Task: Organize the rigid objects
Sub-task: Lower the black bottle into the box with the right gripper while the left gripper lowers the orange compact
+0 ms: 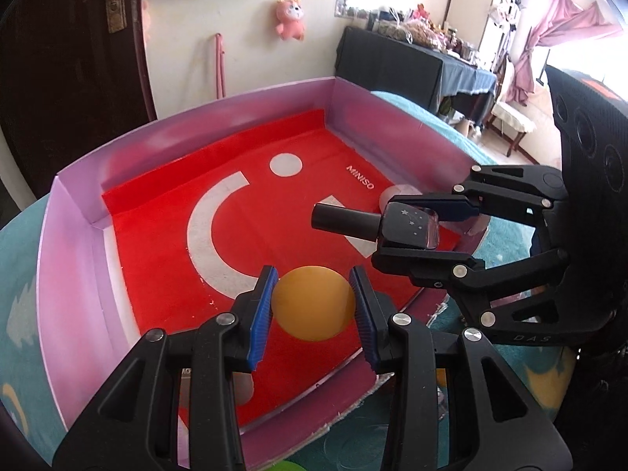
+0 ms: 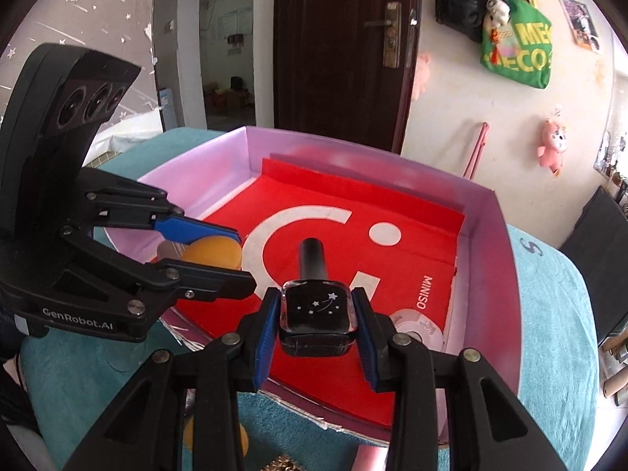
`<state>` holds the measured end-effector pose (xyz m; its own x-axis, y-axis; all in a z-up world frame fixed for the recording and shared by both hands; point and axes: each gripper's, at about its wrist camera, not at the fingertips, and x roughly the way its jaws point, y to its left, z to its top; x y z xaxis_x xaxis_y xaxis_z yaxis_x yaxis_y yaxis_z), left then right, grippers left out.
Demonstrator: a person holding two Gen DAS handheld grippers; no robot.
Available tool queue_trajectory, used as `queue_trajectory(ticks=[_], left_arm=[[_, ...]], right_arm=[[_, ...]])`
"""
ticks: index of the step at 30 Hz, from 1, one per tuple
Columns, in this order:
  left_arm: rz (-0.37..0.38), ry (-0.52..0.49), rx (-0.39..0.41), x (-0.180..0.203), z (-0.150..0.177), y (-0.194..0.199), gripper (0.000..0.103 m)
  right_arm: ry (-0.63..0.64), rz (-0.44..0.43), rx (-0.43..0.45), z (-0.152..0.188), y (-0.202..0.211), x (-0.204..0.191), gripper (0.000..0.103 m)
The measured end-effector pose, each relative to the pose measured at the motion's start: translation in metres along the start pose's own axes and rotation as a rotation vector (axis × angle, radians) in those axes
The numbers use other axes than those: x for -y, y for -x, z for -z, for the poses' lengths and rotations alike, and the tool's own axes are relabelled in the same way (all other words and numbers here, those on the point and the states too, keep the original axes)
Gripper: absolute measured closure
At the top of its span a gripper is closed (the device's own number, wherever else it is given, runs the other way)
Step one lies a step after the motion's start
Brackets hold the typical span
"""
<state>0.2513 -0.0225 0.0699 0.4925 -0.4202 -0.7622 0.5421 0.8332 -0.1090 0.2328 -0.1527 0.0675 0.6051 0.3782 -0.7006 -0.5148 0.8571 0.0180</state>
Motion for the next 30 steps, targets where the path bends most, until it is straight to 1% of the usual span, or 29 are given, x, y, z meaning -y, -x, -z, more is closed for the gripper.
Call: queue_trajectory(ticks=[6, 13, 17, 20, 30], left_arm=[[0.004, -0.026, -0.034, -0.003, -0.002, -0.009, 0.067], [0.016, -0.051, -0.071, -0.001, -0.004, -0.017, 0.067], [0.008, -0.066, -0.094, -0.001, -0.003, -0.022, 0.067], [0.011, -0.074, -0.113, -0.001, -0.001, -0.025, 0.067], [0.011, -0.085, -0.137, -0.002, -0.002, -0.03, 0.067]], right_arm=[[0.011, -0.03, -0.047, 0.0, -0.01, 0.004, 0.064], [0.05, -0.037, -0.094, -0.003, -0.019, 0.004, 0.064], [0.075, -0.052, -0.12, -0.003, -0.022, 0.002, 0.064], [0.098, -0.043, -0.138, -0.003, -0.026, 0.0, 0.064], [0.136, -0.044, -0.175, -0.005, -0.031, -0.002, 0.064]])
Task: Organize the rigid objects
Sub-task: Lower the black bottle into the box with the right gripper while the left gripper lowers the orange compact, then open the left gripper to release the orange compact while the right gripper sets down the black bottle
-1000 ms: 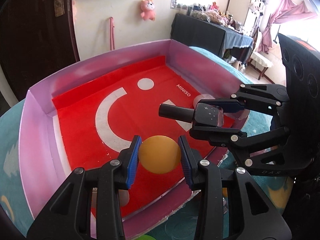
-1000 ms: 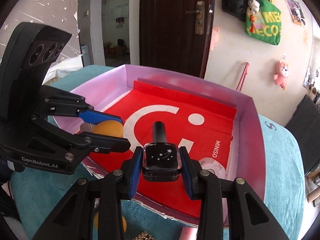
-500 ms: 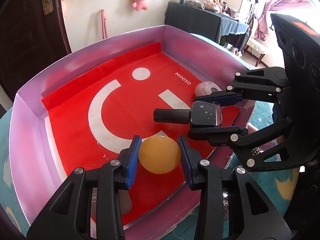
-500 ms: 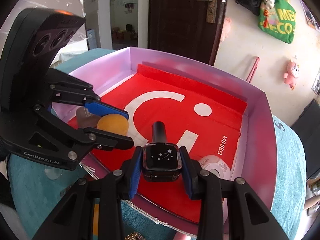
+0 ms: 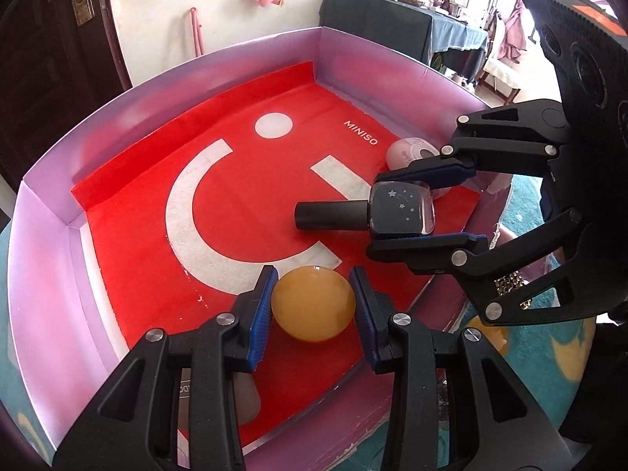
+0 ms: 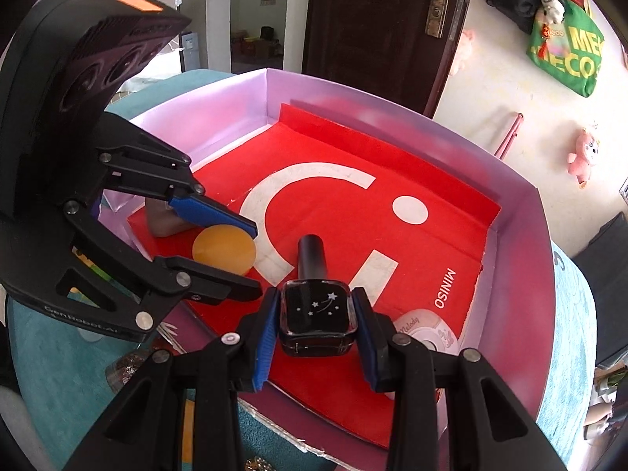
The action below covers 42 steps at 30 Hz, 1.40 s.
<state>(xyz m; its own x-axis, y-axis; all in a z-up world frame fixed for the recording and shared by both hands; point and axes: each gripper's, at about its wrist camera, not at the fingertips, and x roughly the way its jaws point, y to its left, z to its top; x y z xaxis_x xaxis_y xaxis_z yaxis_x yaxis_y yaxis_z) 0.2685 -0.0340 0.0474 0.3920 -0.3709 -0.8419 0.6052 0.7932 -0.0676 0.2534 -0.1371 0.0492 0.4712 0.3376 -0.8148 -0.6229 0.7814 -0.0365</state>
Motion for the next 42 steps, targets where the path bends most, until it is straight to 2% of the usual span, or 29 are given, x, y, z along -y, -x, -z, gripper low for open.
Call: queue_trajectory(ticks=[10, 26, 42], left_arm=[[-0.016, -0.017, -0.011, 0.002, -0.003, -0.004, 0.067], [-0.02, -0.036, -0.022, 0.003, -0.003, -0.006, 0.067], [-0.02, -0.043, -0.02, 0.004, -0.003, -0.004, 0.067]], right_arm=[[-0.003, -0.014, -0.029, -0.002, -0.006, 0.003, 0.065], [-0.037, -0.087, -0.088, -0.006, -0.021, 0.012, 0.065], [-0.029, -0.09, -0.094, -0.009, -0.025, 0.011, 0.065]])
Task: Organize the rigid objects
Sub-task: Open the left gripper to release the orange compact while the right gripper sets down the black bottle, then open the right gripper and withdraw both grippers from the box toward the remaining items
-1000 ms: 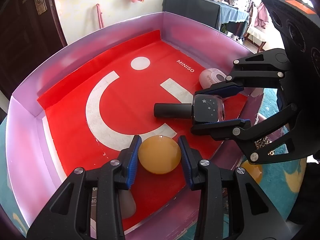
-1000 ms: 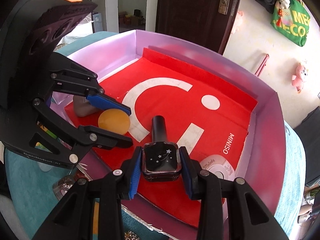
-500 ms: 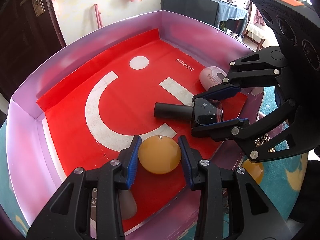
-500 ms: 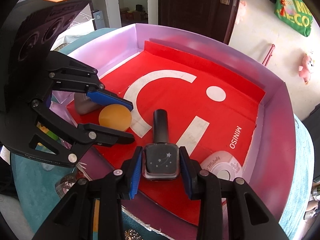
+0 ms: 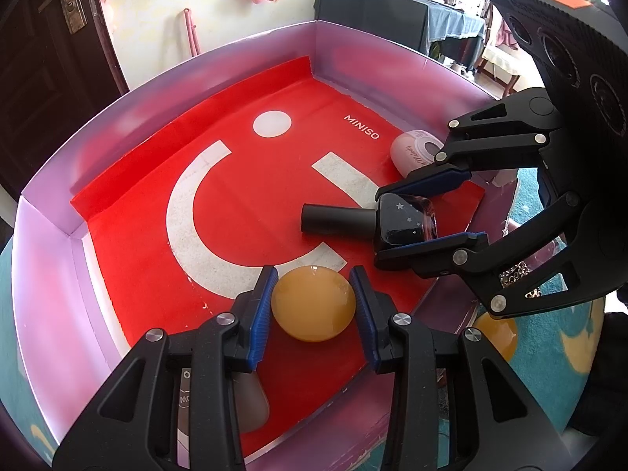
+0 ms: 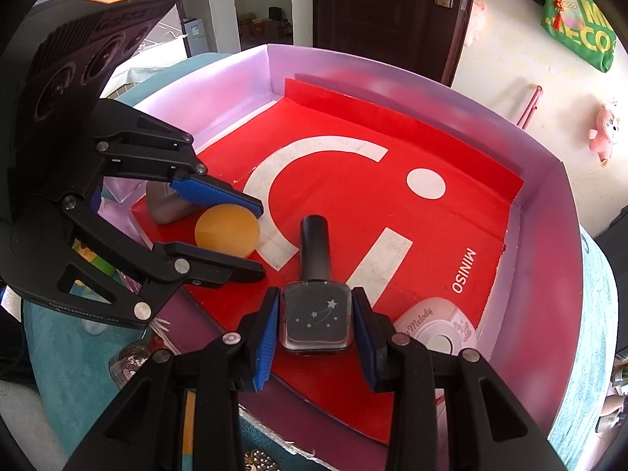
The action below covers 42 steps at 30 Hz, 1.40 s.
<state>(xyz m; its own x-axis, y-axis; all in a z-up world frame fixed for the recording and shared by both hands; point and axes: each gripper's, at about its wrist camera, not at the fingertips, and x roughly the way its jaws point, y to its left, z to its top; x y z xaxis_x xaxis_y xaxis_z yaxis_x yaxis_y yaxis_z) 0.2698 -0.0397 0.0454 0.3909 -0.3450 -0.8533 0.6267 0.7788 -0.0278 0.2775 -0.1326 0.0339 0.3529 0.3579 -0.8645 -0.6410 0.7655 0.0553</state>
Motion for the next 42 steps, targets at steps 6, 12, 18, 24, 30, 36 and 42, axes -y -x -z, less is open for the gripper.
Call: queue_trajectory(ticks=[6, 12, 18, 24, 30, 36, 42], left_arm=[[0.001, -0.004, 0.0, 0.0, 0.001, 0.001, 0.067], [0.005, -0.003, 0.002, -0.001, 0.001, 0.001, 0.067], [0.011, -0.002, 0.006, -0.002, 0.001, 0.002, 0.067], [0.015, 0.0, 0.008, -0.003, 0.002, 0.004, 0.06], [0.01, 0.004, 0.011, -0.003, 0.002, 0.005, 0.058], [0.002, 0.013, 0.024, -0.004, 0.002, 0.01, 0.058], [-0.001, 0.025, 0.043, -0.005, 0.002, 0.017, 0.057]], right_arm=[[0.0, 0.0, 0.0, 0.0, 0.0, -0.001, 0.065], [0.001, 0.0, -0.001, -0.001, -0.001, 0.0, 0.065], [0.001, 0.0, -0.001, -0.001, -0.001, 0.001, 0.065], [0.001, 0.0, -0.001, -0.001, -0.001, 0.001, 0.065], [0.003, -0.001, -0.002, -0.001, -0.002, 0.001, 0.064], [0.004, 0.0, -0.003, 0.0, -0.001, -0.002, 0.063], [0.006, 0.013, 0.002, 0.002, 0.004, -0.003, 0.056]])
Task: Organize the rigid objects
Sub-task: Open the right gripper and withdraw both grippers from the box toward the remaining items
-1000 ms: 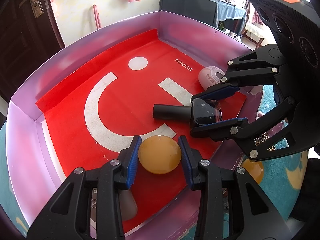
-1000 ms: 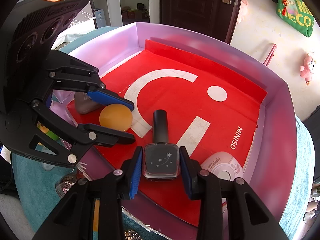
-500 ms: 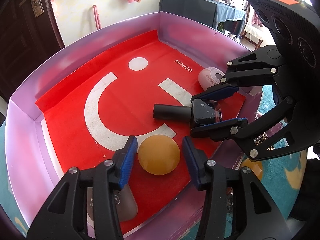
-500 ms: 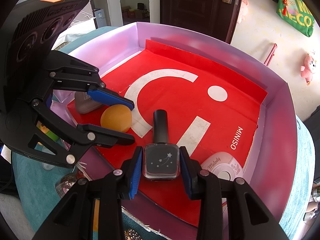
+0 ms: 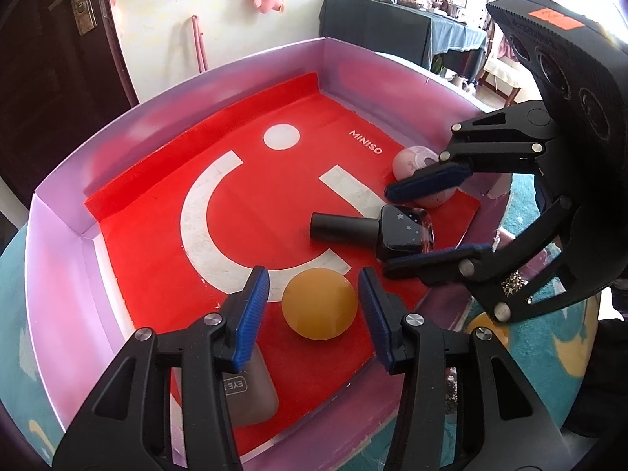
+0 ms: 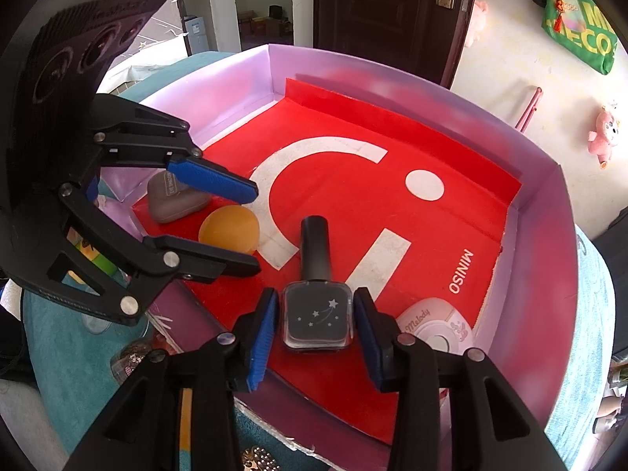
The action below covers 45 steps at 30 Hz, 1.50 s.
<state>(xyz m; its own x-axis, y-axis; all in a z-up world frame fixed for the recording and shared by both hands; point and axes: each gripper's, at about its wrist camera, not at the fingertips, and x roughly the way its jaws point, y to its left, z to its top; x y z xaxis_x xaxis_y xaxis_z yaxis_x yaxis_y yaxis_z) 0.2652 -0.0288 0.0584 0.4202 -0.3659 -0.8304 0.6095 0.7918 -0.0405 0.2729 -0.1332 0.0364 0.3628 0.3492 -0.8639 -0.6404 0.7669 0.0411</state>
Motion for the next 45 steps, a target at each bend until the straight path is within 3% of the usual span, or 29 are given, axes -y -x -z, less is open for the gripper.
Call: queue_trajectory(ticks=[3, 7, 13, 23, 31, 38, 45], left_arm=[[-0.007, 0.01, 0.019, 0.0, 0.0, 0.007, 0.051], [-0.018, 0.027, 0.054, 0.001, -0.001, 0.02, 0.048], [-0.031, 0.065, 0.146, 0.008, 0.0, 0.052, 0.031], [-0.131, 0.151, 0.334, 0.027, 0.017, 0.119, 0.021], [-0.233, 0.206, 0.457, 0.05, 0.05, 0.166, 0.011], [-0.334, 0.241, 0.557, 0.08, 0.087, 0.19, 0.006], [-0.41, 0.286, 0.589, 0.105, 0.125, 0.186, 0.006]], right_arm=[[-0.01, -0.01, 0.014, 0.001, 0.007, 0.002, 0.045], [-0.002, 0.002, 0.029, 0.002, 0.018, 0.0, 0.045], [-0.019, 0.026, 0.076, 0.006, 0.045, -0.003, 0.04], [-0.093, 0.071, 0.248, 0.017, 0.124, -0.012, 0.019], [-0.133, 0.13, 0.371, 0.032, 0.174, -0.032, 0.001], [-0.203, 0.186, 0.451, 0.065, 0.204, -0.058, 0.0], [-0.29, 0.273, 0.519, 0.106, 0.212, -0.078, 0.0]])
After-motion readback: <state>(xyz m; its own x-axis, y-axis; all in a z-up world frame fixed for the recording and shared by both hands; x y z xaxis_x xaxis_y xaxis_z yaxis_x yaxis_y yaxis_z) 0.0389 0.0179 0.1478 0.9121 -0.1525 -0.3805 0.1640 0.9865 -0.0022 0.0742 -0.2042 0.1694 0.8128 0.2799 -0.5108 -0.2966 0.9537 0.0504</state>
